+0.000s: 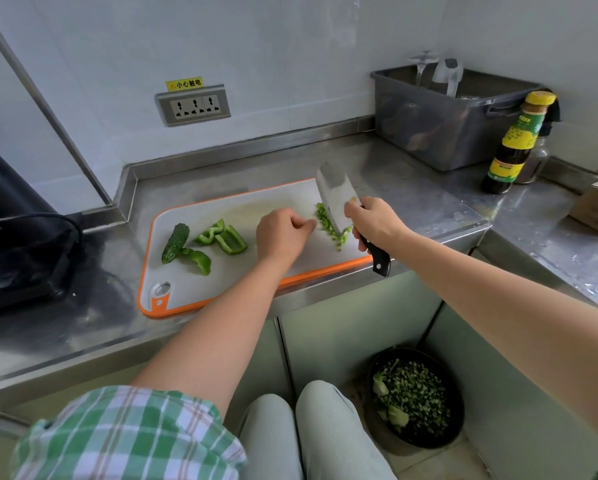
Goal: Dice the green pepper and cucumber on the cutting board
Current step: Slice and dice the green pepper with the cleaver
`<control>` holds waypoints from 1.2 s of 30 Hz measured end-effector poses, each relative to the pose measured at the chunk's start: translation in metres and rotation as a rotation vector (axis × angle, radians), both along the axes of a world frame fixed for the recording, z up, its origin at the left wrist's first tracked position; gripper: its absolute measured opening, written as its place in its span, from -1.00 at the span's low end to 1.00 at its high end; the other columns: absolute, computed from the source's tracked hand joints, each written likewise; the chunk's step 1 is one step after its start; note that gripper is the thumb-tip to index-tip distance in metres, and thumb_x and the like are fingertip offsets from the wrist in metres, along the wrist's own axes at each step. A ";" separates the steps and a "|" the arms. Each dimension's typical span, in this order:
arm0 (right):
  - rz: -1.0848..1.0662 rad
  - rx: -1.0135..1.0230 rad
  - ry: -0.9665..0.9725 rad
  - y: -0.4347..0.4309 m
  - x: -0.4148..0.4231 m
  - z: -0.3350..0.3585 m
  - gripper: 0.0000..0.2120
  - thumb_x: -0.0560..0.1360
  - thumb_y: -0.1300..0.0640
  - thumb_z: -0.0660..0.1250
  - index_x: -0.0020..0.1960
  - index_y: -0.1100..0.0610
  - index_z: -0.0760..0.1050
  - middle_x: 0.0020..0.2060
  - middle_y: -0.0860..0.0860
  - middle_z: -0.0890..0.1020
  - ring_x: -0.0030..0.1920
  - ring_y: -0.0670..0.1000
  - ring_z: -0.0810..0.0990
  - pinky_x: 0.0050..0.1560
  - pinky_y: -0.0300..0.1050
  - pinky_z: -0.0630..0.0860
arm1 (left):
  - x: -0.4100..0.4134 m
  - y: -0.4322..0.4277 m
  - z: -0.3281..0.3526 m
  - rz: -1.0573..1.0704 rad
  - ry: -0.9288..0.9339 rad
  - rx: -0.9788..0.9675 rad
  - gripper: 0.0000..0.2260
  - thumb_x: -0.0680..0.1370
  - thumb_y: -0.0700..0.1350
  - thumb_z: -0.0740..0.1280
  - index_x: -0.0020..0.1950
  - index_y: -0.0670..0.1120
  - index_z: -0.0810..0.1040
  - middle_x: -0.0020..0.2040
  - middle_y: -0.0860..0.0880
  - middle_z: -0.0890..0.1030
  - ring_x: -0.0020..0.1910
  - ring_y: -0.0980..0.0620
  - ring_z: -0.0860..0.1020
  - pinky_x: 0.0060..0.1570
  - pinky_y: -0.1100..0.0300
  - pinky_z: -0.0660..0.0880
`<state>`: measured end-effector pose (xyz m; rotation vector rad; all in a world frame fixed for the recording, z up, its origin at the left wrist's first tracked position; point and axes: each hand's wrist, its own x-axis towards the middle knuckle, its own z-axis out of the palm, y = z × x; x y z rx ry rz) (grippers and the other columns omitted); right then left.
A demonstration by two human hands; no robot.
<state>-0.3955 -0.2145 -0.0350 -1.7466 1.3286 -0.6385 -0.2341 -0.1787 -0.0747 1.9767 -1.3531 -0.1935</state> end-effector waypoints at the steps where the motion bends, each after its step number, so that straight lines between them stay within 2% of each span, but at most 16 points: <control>1: 0.007 -0.053 0.039 0.004 0.006 0.001 -0.81 0.51 0.06 0.13 -0.18 0.16 0.36 -0.38 0.06 0.49 -0.48 0.09 0.52 -0.38 -0.17 0.41 | 0.000 0.001 0.004 -0.007 0.097 0.001 -0.71 0.54 0.08 0.33 -0.21 -0.12 0.63 -0.32 0.00 0.60 -0.26 -0.03 0.52 -0.22 0.14 0.39; 4: 0.046 -0.299 0.286 0.018 0.026 0.002 -0.85 0.51 0.06 0.16 -0.16 0.13 0.36 -0.27 0.05 0.54 -0.23 0.17 0.55 -0.24 -0.07 0.41 | -0.006 0.002 0.016 -0.135 0.607 0.022 -0.62 0.61 0.16 0.16 -0.10 -0.09 0.61 -0.36 -0.04 0.62 -0.42 -0.01 0.54 -0.33 0.18 0.43; 6: 0.108 -0.476 0.452 0.027 0.039 -0.004 -0.83 0.53 0.07 0.20 0.04 0.16 0.40 -0.11 0.11 0.59 -0.09 0.19 0.55 -0.21 -0.06 0.35 | -0.006 -0.001 0.018 -0.109 0.724 0.027 -0.54 0.51 0.28 0.22 -0.14 -0.11 0.60 -0.33 -0.09 0.62 -0.37 -0.05 0.57 -0.28 0.15 0.48; 7: 0.148 -0.528 0.491 0.030 0.043 -0.009 -0.77 0.54 0.08 0.21 0.15 0.16 0.39 -0.03 0.13 0.60 -0.02 0.21 0.56 -0.21 -0.06 0.34 | -0.004 -0.002 0.016 -0.080 0.729 0.009 -0.54 0.38 0.31 0.26 -0.23 -0.10 0.59 -0.31 -0.10 0.60 -0.31 -0.07 0.57 -0.21 0.12 0.50; 9: 0.230 -0.533 0.474 0.033 0.049 -0.017 -0.68 0.54 0.06 0.20 0.26 0.13 0.39 0.06 0.16 0.60 0.06 0.22 0.57 -0.18 -0.06 0.37 | 0.004 -0.005 0.006 -0.031 0.733 -0.052 -0.63 0.24 0.23 0.25 -0.34 -0.09 0.50 -0.33 -0.11 0.52 -0.24 -0.09 0.52 -0.14 0.06 0.47; 12: 0.240 -0.410 0.299 0.030 0.047 -0.020 -0.56 0.47 -0.10 0.09 0.26 -0.01 0.48 0.12 0.12 0.57 0.14 0.18 0.53 0.07 0.01 0.48 | 0.018 -0.001 -0.005 0.064 0.744 -0.055 -0.75 0.29 0.10 0.19 -0.27 -0.07 0.43 -0.21 -0.18 0.53 -0.11 -0.17 0.56 -0.04 -0.10 0.50; 16: 0.131 -0.320 0.137 0.015 0.036 -0.021 -0.59 0.59 0.04 0.05 0.40 -0.03 0.41 0.22 0.09 0.40 0.30 0.10 0.38 0.36 -0.01 0.29 | 0.026 0.010 -0.007 0.113 0.819 -0.035 -0.78 0.36 0.07 0.17 -0.15 -0.06 0.40 0.01 -0.32 0.58 0.02 -0.35 0.58 0.11 -0.24 0.49; 18: 0.172 -0.307 0.146 0.015 0.032 -0.023 -0.52 0.57 -0.03 -0.01 0.47 -0.09 0.31 0.32 0.08 0.31 0.39 0.09 0.24 0.44 -0.03 0.15 | 0.026 0.009 -0.006 0.130 0.843 -0.025 -0.73 0.40 0.05 0.19 -0.07 -0.12 0.46 0.03 -0.32 0.59 -0.01 -0.32 0.59 0.09 -0.22 0.52; 21: 0.295 -0.302 0.192 0.022 0.036 -0.027 -0.44 0.51 -0.12 -0.09 0.51 -0.19 0.17 0.53 0.01 0.03 0.49 0.12 0.01 0.47 0.04 -0.04 | 0.018 0.002 -0.006 0.124 0.901 -0.029 -0.53 0.38 0.09 0.17 0.11 -0.20 0.52 0.04 -0.27 0.61 -0.02 -0.26 0.60 0.06 -0.13 0.55; 22: 0.335 -0.310 0.212 0.024 0.039 -0.029 -0.48 0.56 -0.11 -0.08 0.52 -0.21 0.13 0.55 -0.01 -0.05 0.51 0.10 -0.05 0.47 0.05 -0.08 | 0.015 -0.001 -0.006 0.114 0.901 -0.026 -0.53 0.39 0.11 0.15 0.09 -0.18 0.54 0.05 -0.25 0.61 0.01 -0.24 0.60 0.10 -0.13 0.53; 24: 0.382 -0.332 0.249 0.026 0.042 -0.031 -0.53 0.61 -0.09 -0.09 0.52 -0.25 0.08 0.56 -0.04 -0.14 0.53 0.04 -0.14 0.47 0.06 -0.15 | 0.007 -0.006 -0.005 0.097 0.897 -0.035 -0.66 0.49 0.08 0.14 -0.05 -0.11 0.58 0.03 -0.21 0.63 0.04 -0.19 0.60 0.14 -0.09 0.52; 27: 0.358 -0.359 0.286 0.021 0.045 -0.033 -0.56 0.64 -0.10 -0.14 0.51 -0.30 0.05 0.56 -0.05 -0.19 0.54 -0.02 -0.24 0.47 0.05 -0.23 | 0.001 -0.012 -0.004 0.127 0.935 -0.035 -0.69 0.61 0.03 0.11 -0.12 -0.08 0.56 0.01 -0.17 0.63 0.01 -0.17 0.60 0.11 -0.03 0.54; 30: 0.312 -0.376 0.347 0.010 0.044 -0.036 -0.59 0.67 -0.09 -0.16 0.50 -0.34 0.05 0.55 -0.06 -0.22 0.53 -0.03 -0.29 0.47 0.07 -0.27 | -0.002 -0.016 -0.001 0.131 0.954 -0.040 -0.68 0.66 0.02 0.07 -0.12 -0.09 0.51 -0.05 -0.16 0.60 -0.12 -0.12 0.57 -0.12 0.10 0.49; 32: 0.263 -0.365 0.389 0.001 0.042 -0.040 -0.58 0.66 -0.13 -0.16 0.50 -0.32 0.05 0.55 -0.06 -0.23 0.53 -0.03 -0.31 0.49 0.09 -0.28 | -0.003 -0.017 0.000 0.146 0.914 -0.039 -0.69 0.67 -0.01 0.06 -0.11 -0.14 0.48 -0.12 -0.13 0.54 -0.17 -0.10 0.52 -0.19 0.12 0.43; 34: 0.214 -0.329 0.436 -0.011 0.038 -0.046 -0.58 0.65 -0.16 -0.17 0.50 -0.31 0.04 0.55 -0.05 -0.23 0.52 -0.02 -0.34 0.48 0.11 -0.30 | -0.006 -0.018 0.000 0.145 0.873 -0.042 -0.73 0.67 -0.02 0.06 -0.03 -0.13 0.46 -0.12 -0.13 0.50 -0.11 -0.12 0.52 -0.10 0.09 0.43; 36: 0.204 -0.323 0.499 -0.020 0.037 -0.051 -0.57 0.64 -0.18 -0.19 0.49 -0.32 0.07 0.55 -0.05 -0.25 0.51 -0.03 -0.36 0.47 0.13 -0.34 | -0.008 -0.016 0.001 0.137 0.906 -0.046 -0.71 0.65 0.01 0.08 -0.11 -0.13 0.44 -0.10 -0.20 0.54 -0.07 -0.20 0.58 0.03 -0.02 0.51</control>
